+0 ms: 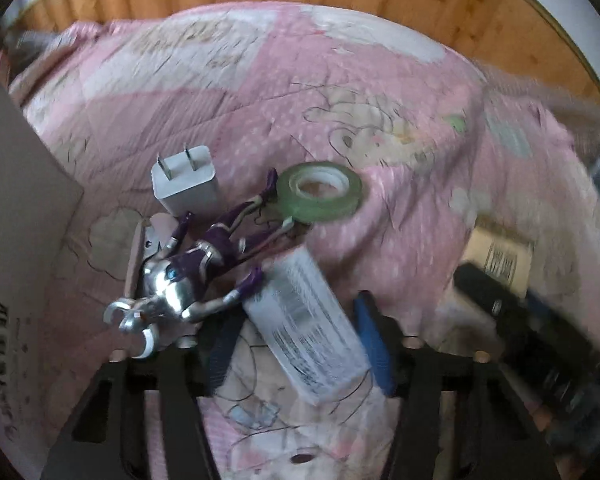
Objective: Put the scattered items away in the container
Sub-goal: 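Grasp the staples box with the left gripper while the right gripper grasps the beige card pack, then carry the staples box and card pack over the white box with both grippers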
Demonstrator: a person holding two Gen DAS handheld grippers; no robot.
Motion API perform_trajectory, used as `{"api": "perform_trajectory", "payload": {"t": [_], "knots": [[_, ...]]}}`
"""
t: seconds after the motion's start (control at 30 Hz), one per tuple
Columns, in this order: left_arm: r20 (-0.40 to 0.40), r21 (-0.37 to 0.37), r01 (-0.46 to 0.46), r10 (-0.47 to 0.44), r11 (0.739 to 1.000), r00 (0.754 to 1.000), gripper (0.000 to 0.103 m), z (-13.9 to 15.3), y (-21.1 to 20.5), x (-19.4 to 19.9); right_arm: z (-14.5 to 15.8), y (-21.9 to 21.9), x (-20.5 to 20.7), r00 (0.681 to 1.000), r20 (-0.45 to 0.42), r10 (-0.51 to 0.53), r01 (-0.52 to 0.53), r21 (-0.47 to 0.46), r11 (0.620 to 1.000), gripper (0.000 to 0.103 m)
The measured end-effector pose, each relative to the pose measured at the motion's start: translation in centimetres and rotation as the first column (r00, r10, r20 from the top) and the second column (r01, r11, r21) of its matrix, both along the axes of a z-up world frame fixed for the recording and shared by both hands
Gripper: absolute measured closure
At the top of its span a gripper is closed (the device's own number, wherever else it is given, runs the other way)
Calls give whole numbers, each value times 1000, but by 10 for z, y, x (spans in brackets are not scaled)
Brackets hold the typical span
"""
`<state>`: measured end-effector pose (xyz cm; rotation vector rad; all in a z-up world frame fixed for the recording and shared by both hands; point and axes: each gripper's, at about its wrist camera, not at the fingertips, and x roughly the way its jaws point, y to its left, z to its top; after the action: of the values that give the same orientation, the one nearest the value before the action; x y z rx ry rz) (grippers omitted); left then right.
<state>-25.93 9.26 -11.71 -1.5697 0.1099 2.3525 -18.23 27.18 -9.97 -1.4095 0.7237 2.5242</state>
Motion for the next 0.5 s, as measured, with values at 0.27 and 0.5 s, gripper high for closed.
{"api": "perform_trajectory", "payload": {"t": [0.27, 0.5], "knots": [[48, 96, 18, -22, 995, 999, 63, 10, -34, 19, 5, -4, 6, 1000, -7, 2, -3, -59, 998, 78], [26, 118, 38, -41, 992, 999, 63, 28, -43, 37, 9, -4, 17, 1000, -26, -8, 4, -139, 990, 79]]}}
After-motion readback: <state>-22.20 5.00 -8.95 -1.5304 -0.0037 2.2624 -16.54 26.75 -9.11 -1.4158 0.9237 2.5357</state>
